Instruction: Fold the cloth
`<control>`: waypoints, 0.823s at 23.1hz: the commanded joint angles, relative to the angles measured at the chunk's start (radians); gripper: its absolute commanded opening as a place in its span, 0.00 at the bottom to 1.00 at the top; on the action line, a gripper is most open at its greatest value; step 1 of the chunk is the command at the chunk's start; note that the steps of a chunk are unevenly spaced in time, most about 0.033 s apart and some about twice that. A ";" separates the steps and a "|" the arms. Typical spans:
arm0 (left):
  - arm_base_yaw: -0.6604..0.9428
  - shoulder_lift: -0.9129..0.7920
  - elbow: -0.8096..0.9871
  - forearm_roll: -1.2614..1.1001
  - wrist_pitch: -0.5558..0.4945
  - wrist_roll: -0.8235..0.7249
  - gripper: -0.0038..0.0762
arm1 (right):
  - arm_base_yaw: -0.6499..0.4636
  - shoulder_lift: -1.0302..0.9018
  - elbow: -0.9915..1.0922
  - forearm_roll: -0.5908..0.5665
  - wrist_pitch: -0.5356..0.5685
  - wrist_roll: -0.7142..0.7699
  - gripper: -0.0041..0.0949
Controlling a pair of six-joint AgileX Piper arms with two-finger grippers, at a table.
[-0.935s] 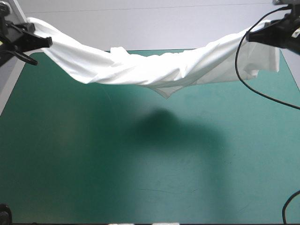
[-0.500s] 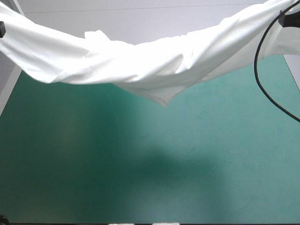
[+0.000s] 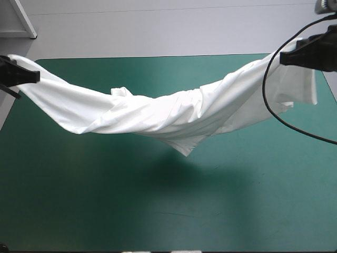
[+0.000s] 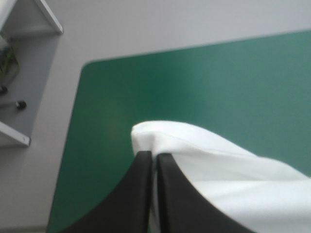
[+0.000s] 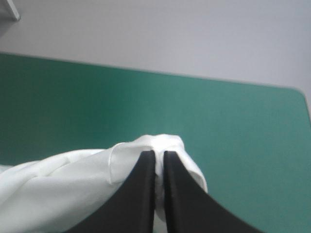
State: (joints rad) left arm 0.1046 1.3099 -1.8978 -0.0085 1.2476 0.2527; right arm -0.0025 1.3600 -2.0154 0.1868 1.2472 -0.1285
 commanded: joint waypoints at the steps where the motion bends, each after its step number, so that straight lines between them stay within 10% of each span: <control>1: -0.001 -0.015 0.206 0.008 -0.098 -0.015 0.07 | -0.005 0.003 0.177 -0.005 -0.184 -0.018 0.02; 16: -0.001 0.538 0.417 -0.134 -1.004 -0.030 0.07 | 0.027 0.583 0.272 0.413 -0.959 -0.470 0.04; 19: -0.001 0.607 0.417 -0.134 -1.078 -0.030 0.09 | 0.045 0.630 0.251 0.412 -0.966 -0.500 0.23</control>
State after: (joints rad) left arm 0.1046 1.9227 -1.4571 -0.1286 0.3078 0.2304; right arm 0.0248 2.0174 -1.7109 0.5672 0.3667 -0.5797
